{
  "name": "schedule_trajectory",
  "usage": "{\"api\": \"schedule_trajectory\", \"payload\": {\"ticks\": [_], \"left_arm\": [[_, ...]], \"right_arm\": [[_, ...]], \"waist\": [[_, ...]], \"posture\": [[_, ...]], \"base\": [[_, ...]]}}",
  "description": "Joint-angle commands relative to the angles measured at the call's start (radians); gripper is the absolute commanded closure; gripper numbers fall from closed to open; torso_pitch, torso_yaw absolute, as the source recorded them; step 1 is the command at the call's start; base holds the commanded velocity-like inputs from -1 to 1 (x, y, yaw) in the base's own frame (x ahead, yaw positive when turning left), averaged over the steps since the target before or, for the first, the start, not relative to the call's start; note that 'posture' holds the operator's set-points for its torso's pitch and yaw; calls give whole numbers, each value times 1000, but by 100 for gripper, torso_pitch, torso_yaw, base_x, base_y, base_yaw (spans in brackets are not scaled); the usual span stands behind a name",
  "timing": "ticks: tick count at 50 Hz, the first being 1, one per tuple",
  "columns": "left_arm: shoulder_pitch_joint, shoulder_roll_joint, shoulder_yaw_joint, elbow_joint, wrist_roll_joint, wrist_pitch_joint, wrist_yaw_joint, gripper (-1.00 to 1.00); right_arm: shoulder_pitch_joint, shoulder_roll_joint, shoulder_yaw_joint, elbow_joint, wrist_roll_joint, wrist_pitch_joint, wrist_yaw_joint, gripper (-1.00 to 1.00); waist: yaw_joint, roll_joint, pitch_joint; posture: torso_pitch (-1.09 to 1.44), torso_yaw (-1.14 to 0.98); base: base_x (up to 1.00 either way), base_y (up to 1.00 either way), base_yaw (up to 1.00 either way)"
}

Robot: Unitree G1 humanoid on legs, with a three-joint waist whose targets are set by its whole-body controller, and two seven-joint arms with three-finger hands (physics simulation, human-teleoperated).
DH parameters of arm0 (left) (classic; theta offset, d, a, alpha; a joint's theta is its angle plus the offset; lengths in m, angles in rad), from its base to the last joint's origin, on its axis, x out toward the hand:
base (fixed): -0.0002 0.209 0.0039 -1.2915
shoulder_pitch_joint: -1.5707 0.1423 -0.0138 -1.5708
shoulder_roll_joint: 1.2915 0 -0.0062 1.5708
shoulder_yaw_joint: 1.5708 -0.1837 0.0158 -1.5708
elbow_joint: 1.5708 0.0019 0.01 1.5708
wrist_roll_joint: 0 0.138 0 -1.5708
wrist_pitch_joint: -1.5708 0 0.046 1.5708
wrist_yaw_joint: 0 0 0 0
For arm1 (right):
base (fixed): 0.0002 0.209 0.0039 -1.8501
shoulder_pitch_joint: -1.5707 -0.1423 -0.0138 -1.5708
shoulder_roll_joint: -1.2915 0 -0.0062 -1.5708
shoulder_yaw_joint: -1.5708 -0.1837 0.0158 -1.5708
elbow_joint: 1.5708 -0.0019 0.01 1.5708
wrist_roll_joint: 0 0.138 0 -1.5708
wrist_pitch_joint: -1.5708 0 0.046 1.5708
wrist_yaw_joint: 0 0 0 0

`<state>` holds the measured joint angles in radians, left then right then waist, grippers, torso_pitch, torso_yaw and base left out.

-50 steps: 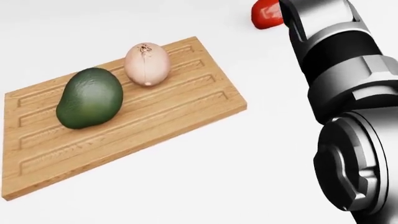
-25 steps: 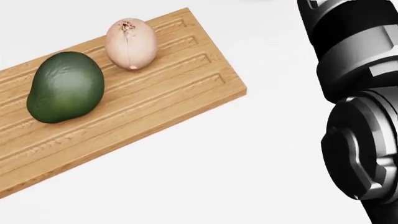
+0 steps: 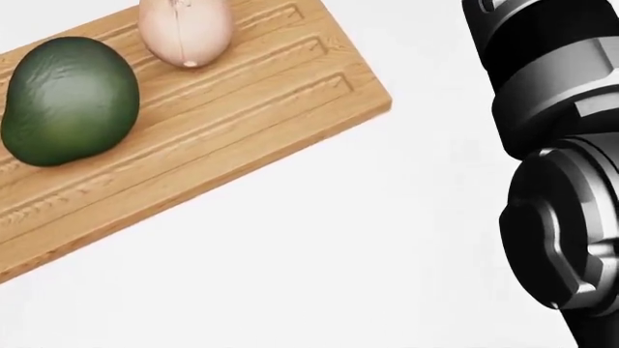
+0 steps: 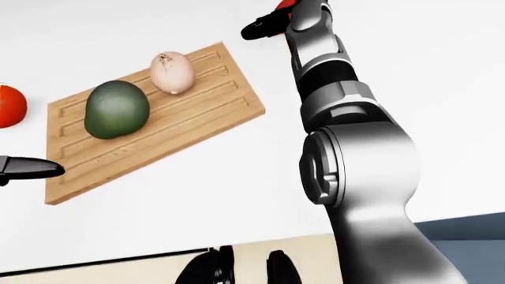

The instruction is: Place the avocado, onion, tomato and bell pepper on the cutting board.

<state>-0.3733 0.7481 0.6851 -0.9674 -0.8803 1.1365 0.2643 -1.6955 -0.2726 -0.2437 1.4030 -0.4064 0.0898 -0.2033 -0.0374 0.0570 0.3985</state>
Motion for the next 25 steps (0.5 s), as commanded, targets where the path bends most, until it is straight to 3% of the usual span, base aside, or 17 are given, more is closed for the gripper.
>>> {"api": "schedule_trajectory", "payload": {"ticks": [1,25], "left_arm": [[-10,19,31,-13,7,-21,1,-100],[-6,-3,14,-25,60,-17,-30,-100]], "right_arm": [[-45,-10,5,-44,-7,-27,-4,-100],[-24,-11,14,-43,-32,38,-9,-100]], "waist": [[0,3,-45],[3,-3,-42]], "posture": [[52,0],[52,0]], "base": [[0,0,0],[0,0,0]]}}
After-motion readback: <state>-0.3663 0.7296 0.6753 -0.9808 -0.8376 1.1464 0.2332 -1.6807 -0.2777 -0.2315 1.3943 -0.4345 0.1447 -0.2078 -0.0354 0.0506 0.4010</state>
